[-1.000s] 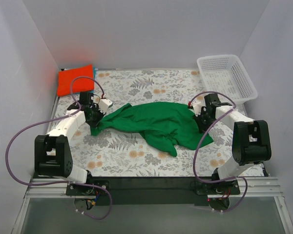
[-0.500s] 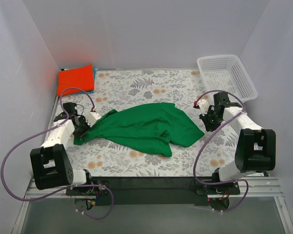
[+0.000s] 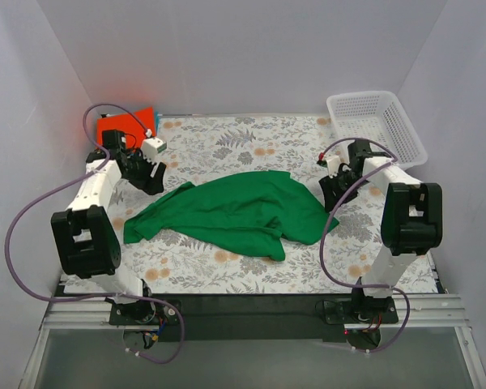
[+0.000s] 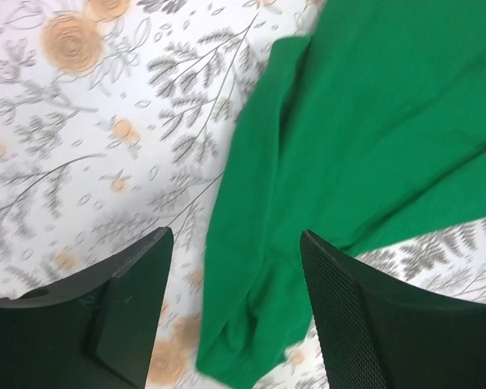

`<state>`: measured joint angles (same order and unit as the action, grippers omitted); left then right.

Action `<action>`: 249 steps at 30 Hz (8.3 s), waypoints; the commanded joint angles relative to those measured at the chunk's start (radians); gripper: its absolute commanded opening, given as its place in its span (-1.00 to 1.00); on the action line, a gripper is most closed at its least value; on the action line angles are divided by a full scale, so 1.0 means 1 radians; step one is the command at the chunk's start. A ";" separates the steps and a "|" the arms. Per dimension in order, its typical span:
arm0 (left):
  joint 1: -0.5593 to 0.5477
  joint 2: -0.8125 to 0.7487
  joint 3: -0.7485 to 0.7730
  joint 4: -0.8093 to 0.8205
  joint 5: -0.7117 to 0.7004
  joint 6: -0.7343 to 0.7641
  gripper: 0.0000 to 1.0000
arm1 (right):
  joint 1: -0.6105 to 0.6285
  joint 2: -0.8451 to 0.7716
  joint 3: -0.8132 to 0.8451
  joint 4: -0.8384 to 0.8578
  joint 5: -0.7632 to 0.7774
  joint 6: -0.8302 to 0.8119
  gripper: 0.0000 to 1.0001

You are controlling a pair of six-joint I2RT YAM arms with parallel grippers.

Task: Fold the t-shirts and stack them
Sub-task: Flatten the tshirt out

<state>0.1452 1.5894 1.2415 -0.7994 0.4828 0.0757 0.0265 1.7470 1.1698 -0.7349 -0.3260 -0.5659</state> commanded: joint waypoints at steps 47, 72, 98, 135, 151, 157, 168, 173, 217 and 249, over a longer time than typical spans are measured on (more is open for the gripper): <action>0.215 0.000 -0.250 0.276 -0.269 -0.283 -1.00 | -0.080 0.006 -0.093 -0.029 0.163 -0.155 -0.97; 0.065 -0.039 -0.002 -0.068 0.145 -0.104 0.43 | -0.088 -0.060 -0.062 -0.258 0.036 -0.252 0.08; -0.670 0.494 0.334 0.319 -0.049 -0.691 0.19 | -0.083 -0.050 -0.249 -0.113 0.070 -0.180 -0.97; -0.653 0.283 0.390 0.215 -0.187 -0.654 0.17 | -0.017 -0.155 -0.259 -0.169 0.010 -0.249 -0.97; -0.631 0.624 0.639 0.284 0.091 -0.439 0.16 | -0.048 -0.173 -0.279 -0.167 0.018 -0.227 -0.97; -0.680 0.653 0.576 0.367 0.022 -0.363 0.30 | -0.050 -0.162 -0.265 -0.167 -0.005 -0.209 -0.97; -0.719 0.705 0.535 0.474 -0.104 -0.294 0.32 | -0.050 -0.133 -0.213 -0.173 -0.024 -0.189 -0.97; -0.731 0.707 0.483 0.471 -0.134 -0.240 -0.02 | -0.050 -0.103 -0.176 -0.172 -0.028 -0.183 -0.97; -0.530 0.635 0.381 0.440 -0.167 -0.271 -1.00 | -0.165 0.131 -0.018 -0.385 -0.312 -0.220 0.00; 0.103 0.132 0.628 0.589 0.096 -0.846 -1.00 | -0.132 0.082 1.119 -0.264 -0.111 0.027 -0.97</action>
<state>0.1753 1.8450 1.8172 -0.2962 0.6392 -0.6952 -0.0814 1.8812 2.1857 -1.0172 -0.5186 -0.5701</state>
